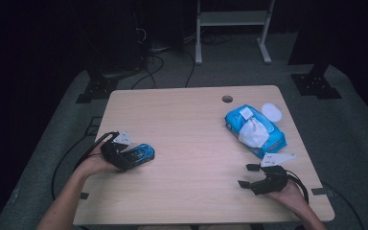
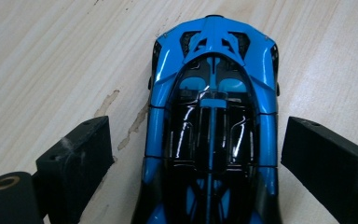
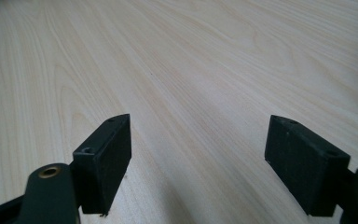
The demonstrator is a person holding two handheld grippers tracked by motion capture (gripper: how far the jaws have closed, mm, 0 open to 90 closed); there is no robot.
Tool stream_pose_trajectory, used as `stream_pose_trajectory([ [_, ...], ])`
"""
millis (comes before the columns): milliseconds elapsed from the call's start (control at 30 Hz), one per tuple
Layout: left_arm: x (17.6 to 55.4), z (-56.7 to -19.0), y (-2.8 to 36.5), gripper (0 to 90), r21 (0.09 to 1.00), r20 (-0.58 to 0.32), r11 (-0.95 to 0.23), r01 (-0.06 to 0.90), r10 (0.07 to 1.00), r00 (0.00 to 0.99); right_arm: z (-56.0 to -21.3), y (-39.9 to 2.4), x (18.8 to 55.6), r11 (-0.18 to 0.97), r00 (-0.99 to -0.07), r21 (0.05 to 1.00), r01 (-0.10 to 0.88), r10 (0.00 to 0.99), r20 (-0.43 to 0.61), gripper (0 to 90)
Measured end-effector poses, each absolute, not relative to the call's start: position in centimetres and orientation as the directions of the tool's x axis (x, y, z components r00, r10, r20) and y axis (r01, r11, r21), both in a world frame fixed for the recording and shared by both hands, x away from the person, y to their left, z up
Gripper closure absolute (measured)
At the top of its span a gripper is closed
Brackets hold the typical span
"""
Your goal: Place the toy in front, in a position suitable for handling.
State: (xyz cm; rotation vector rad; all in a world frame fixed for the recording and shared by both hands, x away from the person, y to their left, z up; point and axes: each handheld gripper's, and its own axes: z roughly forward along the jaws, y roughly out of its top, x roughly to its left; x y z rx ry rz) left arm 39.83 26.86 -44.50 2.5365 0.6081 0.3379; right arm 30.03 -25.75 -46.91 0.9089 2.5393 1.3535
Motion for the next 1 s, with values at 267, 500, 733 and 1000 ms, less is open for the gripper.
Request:
stream_pose_trajectory([
  [267, 40.9, -44.8, 26.0, 12.3, 0.464, 0.085, -0.806, 0.368, 0.455, 0.887, -46.8, -25.9, 30.0, 0.414, -0.812, 0.792, 0.448, 0.560, 0.167, 22.3],
  [500, 41.4, -45.3, 25.8, 16.0, 0.416, 0.035, -0.822, 0.390, 0.443, 0.896, -46.7, -26.1, 30.0, 0.413, -0.813, 0.794, 0.446, 0.559, 0.166, 22.2],
  [733, 41.5, -44.9, 25.5, 25.5, 0.387, 0.012, -0.838, 0.384, 0.421, 0.907, -46.8, -26.0, 30.0, 0.417, -0.813, 0.793, 0.445, 0.558, 0.163, 22.3],
  [1000, 41.3, -44.6, 25.0, 26.1, 0.343, 0.057, -0.870, 0.355, 0.397, 0.916, -46.7, -26.1, 29.9, 0.409, -0.812, 0.797, 0.444, 0.560, 0.165, 22.3],
])
